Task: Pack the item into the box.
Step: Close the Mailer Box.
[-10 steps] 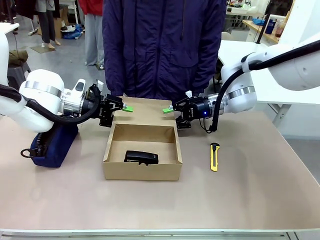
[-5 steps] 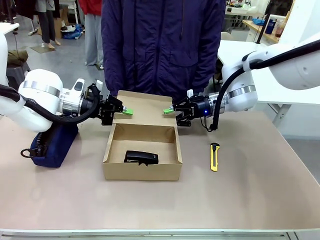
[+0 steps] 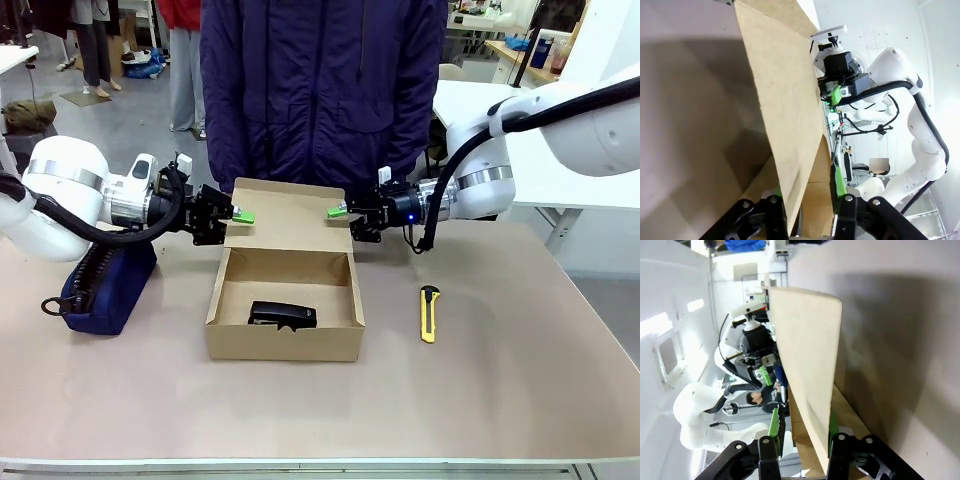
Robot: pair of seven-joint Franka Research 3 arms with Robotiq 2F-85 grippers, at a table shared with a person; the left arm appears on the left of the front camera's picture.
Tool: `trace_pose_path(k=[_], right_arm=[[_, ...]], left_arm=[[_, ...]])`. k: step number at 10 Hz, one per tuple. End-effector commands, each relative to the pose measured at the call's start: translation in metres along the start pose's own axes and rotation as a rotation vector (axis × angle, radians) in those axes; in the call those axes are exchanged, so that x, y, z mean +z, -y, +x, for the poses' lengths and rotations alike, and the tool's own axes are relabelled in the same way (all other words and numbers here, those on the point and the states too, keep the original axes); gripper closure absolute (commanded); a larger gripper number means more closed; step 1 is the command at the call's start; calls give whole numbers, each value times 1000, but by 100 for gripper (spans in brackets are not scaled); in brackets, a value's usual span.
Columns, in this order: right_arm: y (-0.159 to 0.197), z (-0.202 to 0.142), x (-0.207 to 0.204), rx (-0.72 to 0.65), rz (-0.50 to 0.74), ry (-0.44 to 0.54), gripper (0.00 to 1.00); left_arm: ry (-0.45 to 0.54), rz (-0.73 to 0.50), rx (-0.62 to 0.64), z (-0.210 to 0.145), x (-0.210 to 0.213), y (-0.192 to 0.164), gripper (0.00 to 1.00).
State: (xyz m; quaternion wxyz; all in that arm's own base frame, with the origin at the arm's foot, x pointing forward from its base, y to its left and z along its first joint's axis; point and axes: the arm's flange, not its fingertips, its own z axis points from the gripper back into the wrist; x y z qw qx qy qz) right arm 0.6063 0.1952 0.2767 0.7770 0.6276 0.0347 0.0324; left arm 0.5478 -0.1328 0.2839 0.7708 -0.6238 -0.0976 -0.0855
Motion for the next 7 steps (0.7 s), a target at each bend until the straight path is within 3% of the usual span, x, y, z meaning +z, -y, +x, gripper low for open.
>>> trace_pose_path(k=[1,7], right_arm=[[-12,-11,4,106,32,45,57],[-40,-32,17,333,50,89,57]], left_arm=[[32,-37,-67,0,1,8,57],[159,-98,-251,-10,26,55,57]])
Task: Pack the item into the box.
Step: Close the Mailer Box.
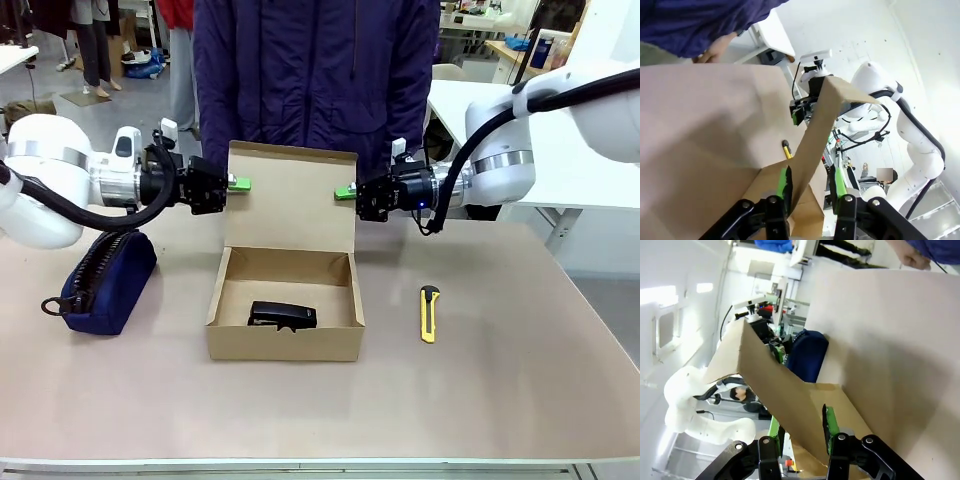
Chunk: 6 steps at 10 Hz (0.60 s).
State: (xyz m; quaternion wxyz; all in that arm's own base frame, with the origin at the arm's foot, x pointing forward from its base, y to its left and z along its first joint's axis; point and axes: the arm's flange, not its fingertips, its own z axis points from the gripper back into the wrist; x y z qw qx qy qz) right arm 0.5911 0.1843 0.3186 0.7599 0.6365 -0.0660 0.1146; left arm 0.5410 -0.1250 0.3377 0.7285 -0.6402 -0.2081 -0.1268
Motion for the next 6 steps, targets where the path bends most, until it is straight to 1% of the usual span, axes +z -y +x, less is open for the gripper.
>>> trace_pose_path(k=[1,2,4,5,6], right_arm=[[-11,-19,-2,150,31,47,57],[-16,-24,-3,226,40,42,57],[-24,-35,-2,338,51,29,57],[-27,-40,-2,382,47,30,57],[-29,-45,-1,437,49,36,57]], left_arm=[[37,-27,-78,-17,11,14,57],[41,-19,-110,-22,12,19,57],[59,53,-201,-30,14,30,57],[64,103,-268,-35,15,37,57],[65,128,-354,-42,15,45,57]])
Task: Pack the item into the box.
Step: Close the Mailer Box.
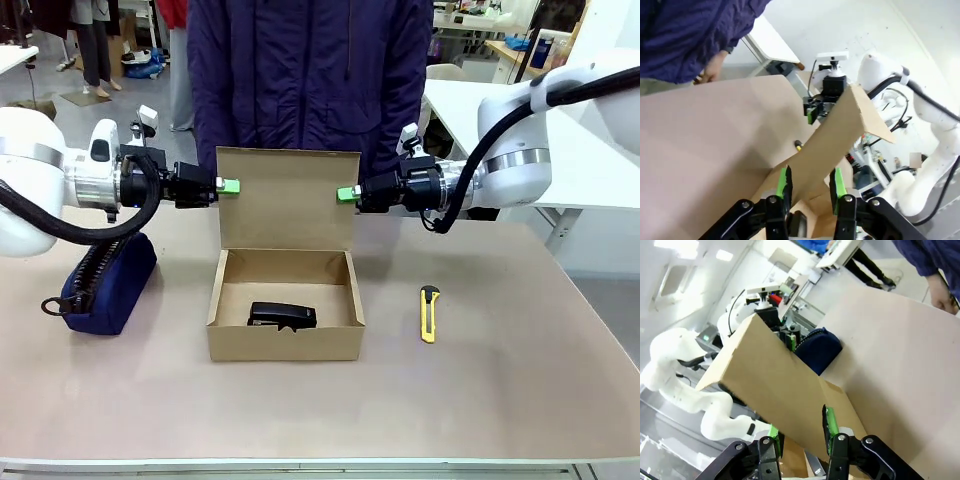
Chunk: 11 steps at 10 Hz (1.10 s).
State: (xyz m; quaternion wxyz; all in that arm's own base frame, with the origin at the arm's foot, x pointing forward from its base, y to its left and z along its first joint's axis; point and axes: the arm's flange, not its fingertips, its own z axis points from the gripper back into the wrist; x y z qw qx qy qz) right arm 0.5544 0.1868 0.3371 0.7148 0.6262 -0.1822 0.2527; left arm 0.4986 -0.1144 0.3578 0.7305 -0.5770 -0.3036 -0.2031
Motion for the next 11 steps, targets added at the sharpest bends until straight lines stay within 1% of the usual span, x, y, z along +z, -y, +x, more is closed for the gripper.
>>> trace_pose_path(k=[1,3,4,6,7,9,11], right_arm=[[-10,-15,1,106,10,37,57],[-17,-21,-1,203,16,24,57],[-21,-25,-3,259,20,22,57],[-28,-31,-6,349,17,38,57],[-32,-33,-5,375,12,54,57],[-41,-38,-8,422,3,53,57],[-41,-42,-12,415,-2,41,57]], left_arm=[[79,107,-163,-14,-1,20,57],[146,156,-279,-20,1,33,57],[162,167,-318,-23,2,38,57],[108,137,-383,-33,5,46,57],[70,115,-411,-38,7,49,57],[14,94,-464,-42,14,51,57],[23,102,-469,-43,18,52,57]])
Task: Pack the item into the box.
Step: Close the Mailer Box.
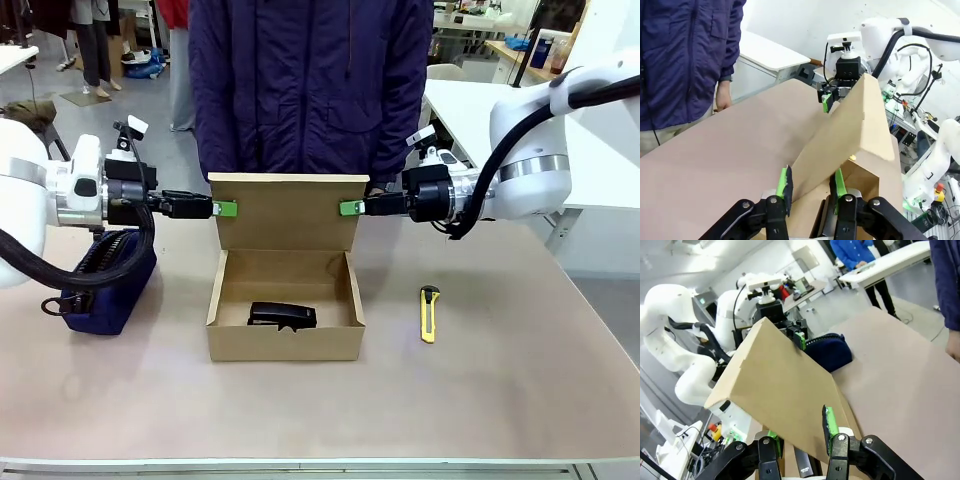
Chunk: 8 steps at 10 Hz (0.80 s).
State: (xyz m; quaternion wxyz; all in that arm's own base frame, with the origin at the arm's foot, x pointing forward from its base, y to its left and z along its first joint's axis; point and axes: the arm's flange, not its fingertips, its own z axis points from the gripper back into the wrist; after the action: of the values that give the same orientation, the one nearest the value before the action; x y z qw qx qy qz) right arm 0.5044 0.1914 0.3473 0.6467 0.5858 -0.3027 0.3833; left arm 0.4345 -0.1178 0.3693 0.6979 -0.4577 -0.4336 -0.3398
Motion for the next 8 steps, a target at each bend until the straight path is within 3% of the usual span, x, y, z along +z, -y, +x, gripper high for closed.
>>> trace_pose_path(k=[1,8], right_arm=[[-5,-8,-8,11,-15,23,57],[-1,-3,-2,-4,3,-3,57]], left_arm=[[23,13,-28,-1,0,5,57],[2,3,-2,1,1,0,57]])
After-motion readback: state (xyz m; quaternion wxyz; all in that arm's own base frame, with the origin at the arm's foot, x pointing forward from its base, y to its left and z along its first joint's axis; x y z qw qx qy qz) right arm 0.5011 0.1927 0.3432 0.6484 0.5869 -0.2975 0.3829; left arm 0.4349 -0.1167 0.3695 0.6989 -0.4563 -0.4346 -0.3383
